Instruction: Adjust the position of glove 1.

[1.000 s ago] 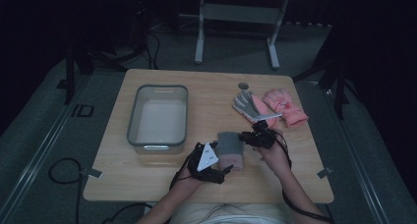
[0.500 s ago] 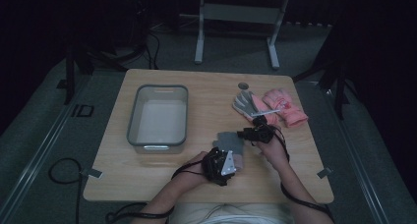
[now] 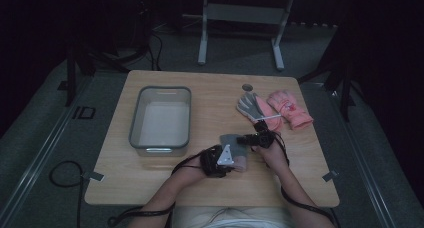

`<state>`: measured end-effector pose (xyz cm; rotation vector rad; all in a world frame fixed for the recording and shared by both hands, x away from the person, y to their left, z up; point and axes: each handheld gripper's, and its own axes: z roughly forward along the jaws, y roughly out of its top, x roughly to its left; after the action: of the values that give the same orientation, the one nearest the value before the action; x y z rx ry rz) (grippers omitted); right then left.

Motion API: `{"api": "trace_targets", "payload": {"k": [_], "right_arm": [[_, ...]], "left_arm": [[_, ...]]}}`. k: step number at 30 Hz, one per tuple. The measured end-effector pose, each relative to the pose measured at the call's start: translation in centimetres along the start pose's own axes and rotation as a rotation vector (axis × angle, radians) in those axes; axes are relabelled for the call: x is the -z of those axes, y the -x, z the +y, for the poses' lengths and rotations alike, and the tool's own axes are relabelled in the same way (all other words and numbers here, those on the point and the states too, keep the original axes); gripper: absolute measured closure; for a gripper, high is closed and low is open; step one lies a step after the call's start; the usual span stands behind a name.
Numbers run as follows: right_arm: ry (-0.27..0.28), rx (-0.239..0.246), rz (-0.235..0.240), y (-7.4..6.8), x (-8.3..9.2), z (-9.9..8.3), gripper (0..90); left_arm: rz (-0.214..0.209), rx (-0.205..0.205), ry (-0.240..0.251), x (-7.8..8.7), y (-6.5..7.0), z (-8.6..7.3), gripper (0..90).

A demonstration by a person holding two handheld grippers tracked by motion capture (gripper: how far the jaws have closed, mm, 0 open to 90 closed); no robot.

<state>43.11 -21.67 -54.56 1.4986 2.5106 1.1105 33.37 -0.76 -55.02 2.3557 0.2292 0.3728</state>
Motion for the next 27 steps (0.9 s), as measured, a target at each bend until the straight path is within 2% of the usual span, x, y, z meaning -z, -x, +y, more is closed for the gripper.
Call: {"api": "trace_targets", "payload": {"k": [2,4,5,9,12,13,17,18,19,22,27], "right_arm": [[-0.016,0.001,0.036,-0.3,-0.2,0.0,61.7],[-0.031,-0.019,0.096,-0.4,-0.6,0.0,63.8],[-0.030,-0.023,0.104,-0.5,-0.7,0.0,64.6],[-0.031,-0.020,0.112,-0.9,-1.2,0.3,66.3],[-0.024,0.014,0.090,-1.4,-1.1,0.5,68.9],[-0.009,0.035,0.083,-1.9,-0.8,0.7,69.9],[0.006,0.040,0.104,-2.3,-0.1,1.0,70.2],[0.014,0.046,0.111,-2.5,0.3,1.1,70.2],[0.021,0.065,0.107,-3.0,0.8,1.4,70.2],[0.053,0.077,0.114,-3.5,1.8,1.7,70.2],[0.090,0.087,0.130,-4.3,3.2,2.8,70.3]], "left_arm": [[-0.024,0.005,0.004,0.1,-0.4,-0.1,63.9],[-0.030,0.004,0.001,0.1,-0.5,-0.1,64.8],[-0.030,0.004,0.001,0.1,-0.5,-0.1,65.1],[-0.041,0.013,-0.017,0.1,-0.7,0.2,66.4],[-0.031,0.014,-0.029,0.3,-0.5,0.3,66.6],[-0.029,0.011,-0.033,0.4,-0.4,0.3,67.0],[-0.031,0.020,-0.054,0.8,-0.4,0.5,67.7],[-0.043,0.025,-0.044,1.3,-0.6,0.6,67.7],[-0.039,0.028,-0.042,1.6,-0.7,0.7,67.6],[-0.029,0.021,-0.032,2.9,-1.0,1.1,67.6],[-0.014,-0.008,-0.035,4.8,-1.7,2.3,67.6]]}}
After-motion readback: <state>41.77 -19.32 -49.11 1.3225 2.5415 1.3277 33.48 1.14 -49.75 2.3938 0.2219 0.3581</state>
